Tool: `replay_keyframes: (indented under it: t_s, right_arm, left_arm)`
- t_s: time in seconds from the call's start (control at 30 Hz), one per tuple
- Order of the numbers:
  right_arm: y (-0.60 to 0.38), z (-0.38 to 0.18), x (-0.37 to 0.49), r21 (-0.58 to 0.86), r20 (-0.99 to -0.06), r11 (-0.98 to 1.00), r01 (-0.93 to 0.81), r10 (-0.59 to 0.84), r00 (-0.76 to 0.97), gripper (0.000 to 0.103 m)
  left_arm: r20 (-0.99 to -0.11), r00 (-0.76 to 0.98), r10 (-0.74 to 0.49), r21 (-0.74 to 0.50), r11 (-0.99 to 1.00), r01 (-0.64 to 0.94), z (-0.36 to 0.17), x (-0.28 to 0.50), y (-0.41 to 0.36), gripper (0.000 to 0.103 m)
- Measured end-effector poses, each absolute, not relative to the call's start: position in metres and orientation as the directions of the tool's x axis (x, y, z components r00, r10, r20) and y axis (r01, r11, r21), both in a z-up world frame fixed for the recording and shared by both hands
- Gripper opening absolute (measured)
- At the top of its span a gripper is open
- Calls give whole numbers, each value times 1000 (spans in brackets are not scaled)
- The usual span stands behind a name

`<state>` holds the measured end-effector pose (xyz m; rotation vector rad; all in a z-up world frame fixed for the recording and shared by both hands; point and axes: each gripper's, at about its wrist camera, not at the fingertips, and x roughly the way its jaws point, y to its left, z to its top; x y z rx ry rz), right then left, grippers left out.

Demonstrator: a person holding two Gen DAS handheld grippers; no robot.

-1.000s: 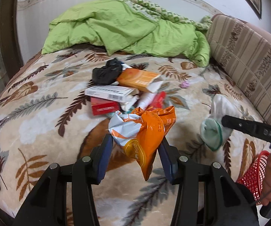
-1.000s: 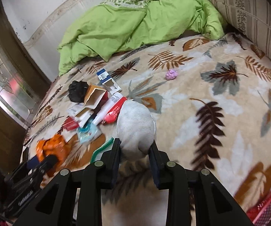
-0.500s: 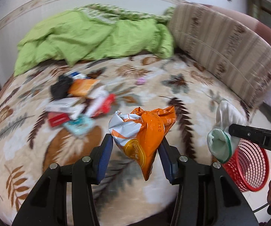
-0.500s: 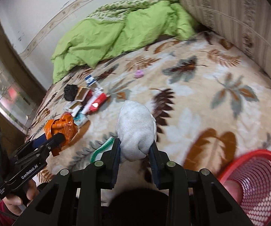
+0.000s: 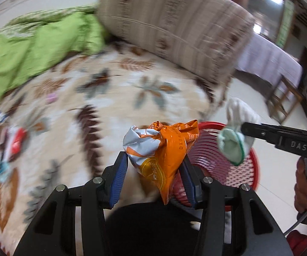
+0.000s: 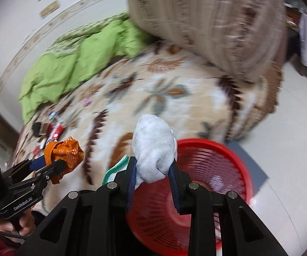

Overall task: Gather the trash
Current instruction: 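Carry both items to the red basket and open both grippers to drop them, then grasp the black plastic bag with the left gripper while the right gripper grasps the pink paper ball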

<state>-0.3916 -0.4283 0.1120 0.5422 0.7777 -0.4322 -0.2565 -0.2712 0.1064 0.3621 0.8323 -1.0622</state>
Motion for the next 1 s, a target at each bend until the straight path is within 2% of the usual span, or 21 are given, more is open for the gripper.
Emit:
replay_keyframes:
  t_s: [0.1,0.17,0.23,0.27,0.53,1.0]
  right_arm:
    - [-438,111,-408,275,-760,764,583,-199,618,31]
    - [-443,111,-415,266,-767,757,597,-208,607,34]
    - [-446,112,-420,259,-767,749,609,-223,601,43]
    - [-448,112,-422,254,-766,746,615,-233,599,44]
    - [-451,120,-416,286,-736,744,604,-234,636,44]
    - [-371,110,-319,349,-709,863,366,-12,705,45]
  left_arm:
    - [-764,175,-621,-124,408,905,102,-273,-296,49]
    - [-771,144,-620,-135,380,915,99,-281,-308,56]
    - [-770,137,-623,-136,369,919,98,-287,-313,62]
    - [-767,138,-627,-137,370,919,99,-289,-313,64]
    - [-750,203,-629,-143,454,879,109,-268,-283,66]
    - [-728,459,-509,-116,752,649,117,-198,-159,67]
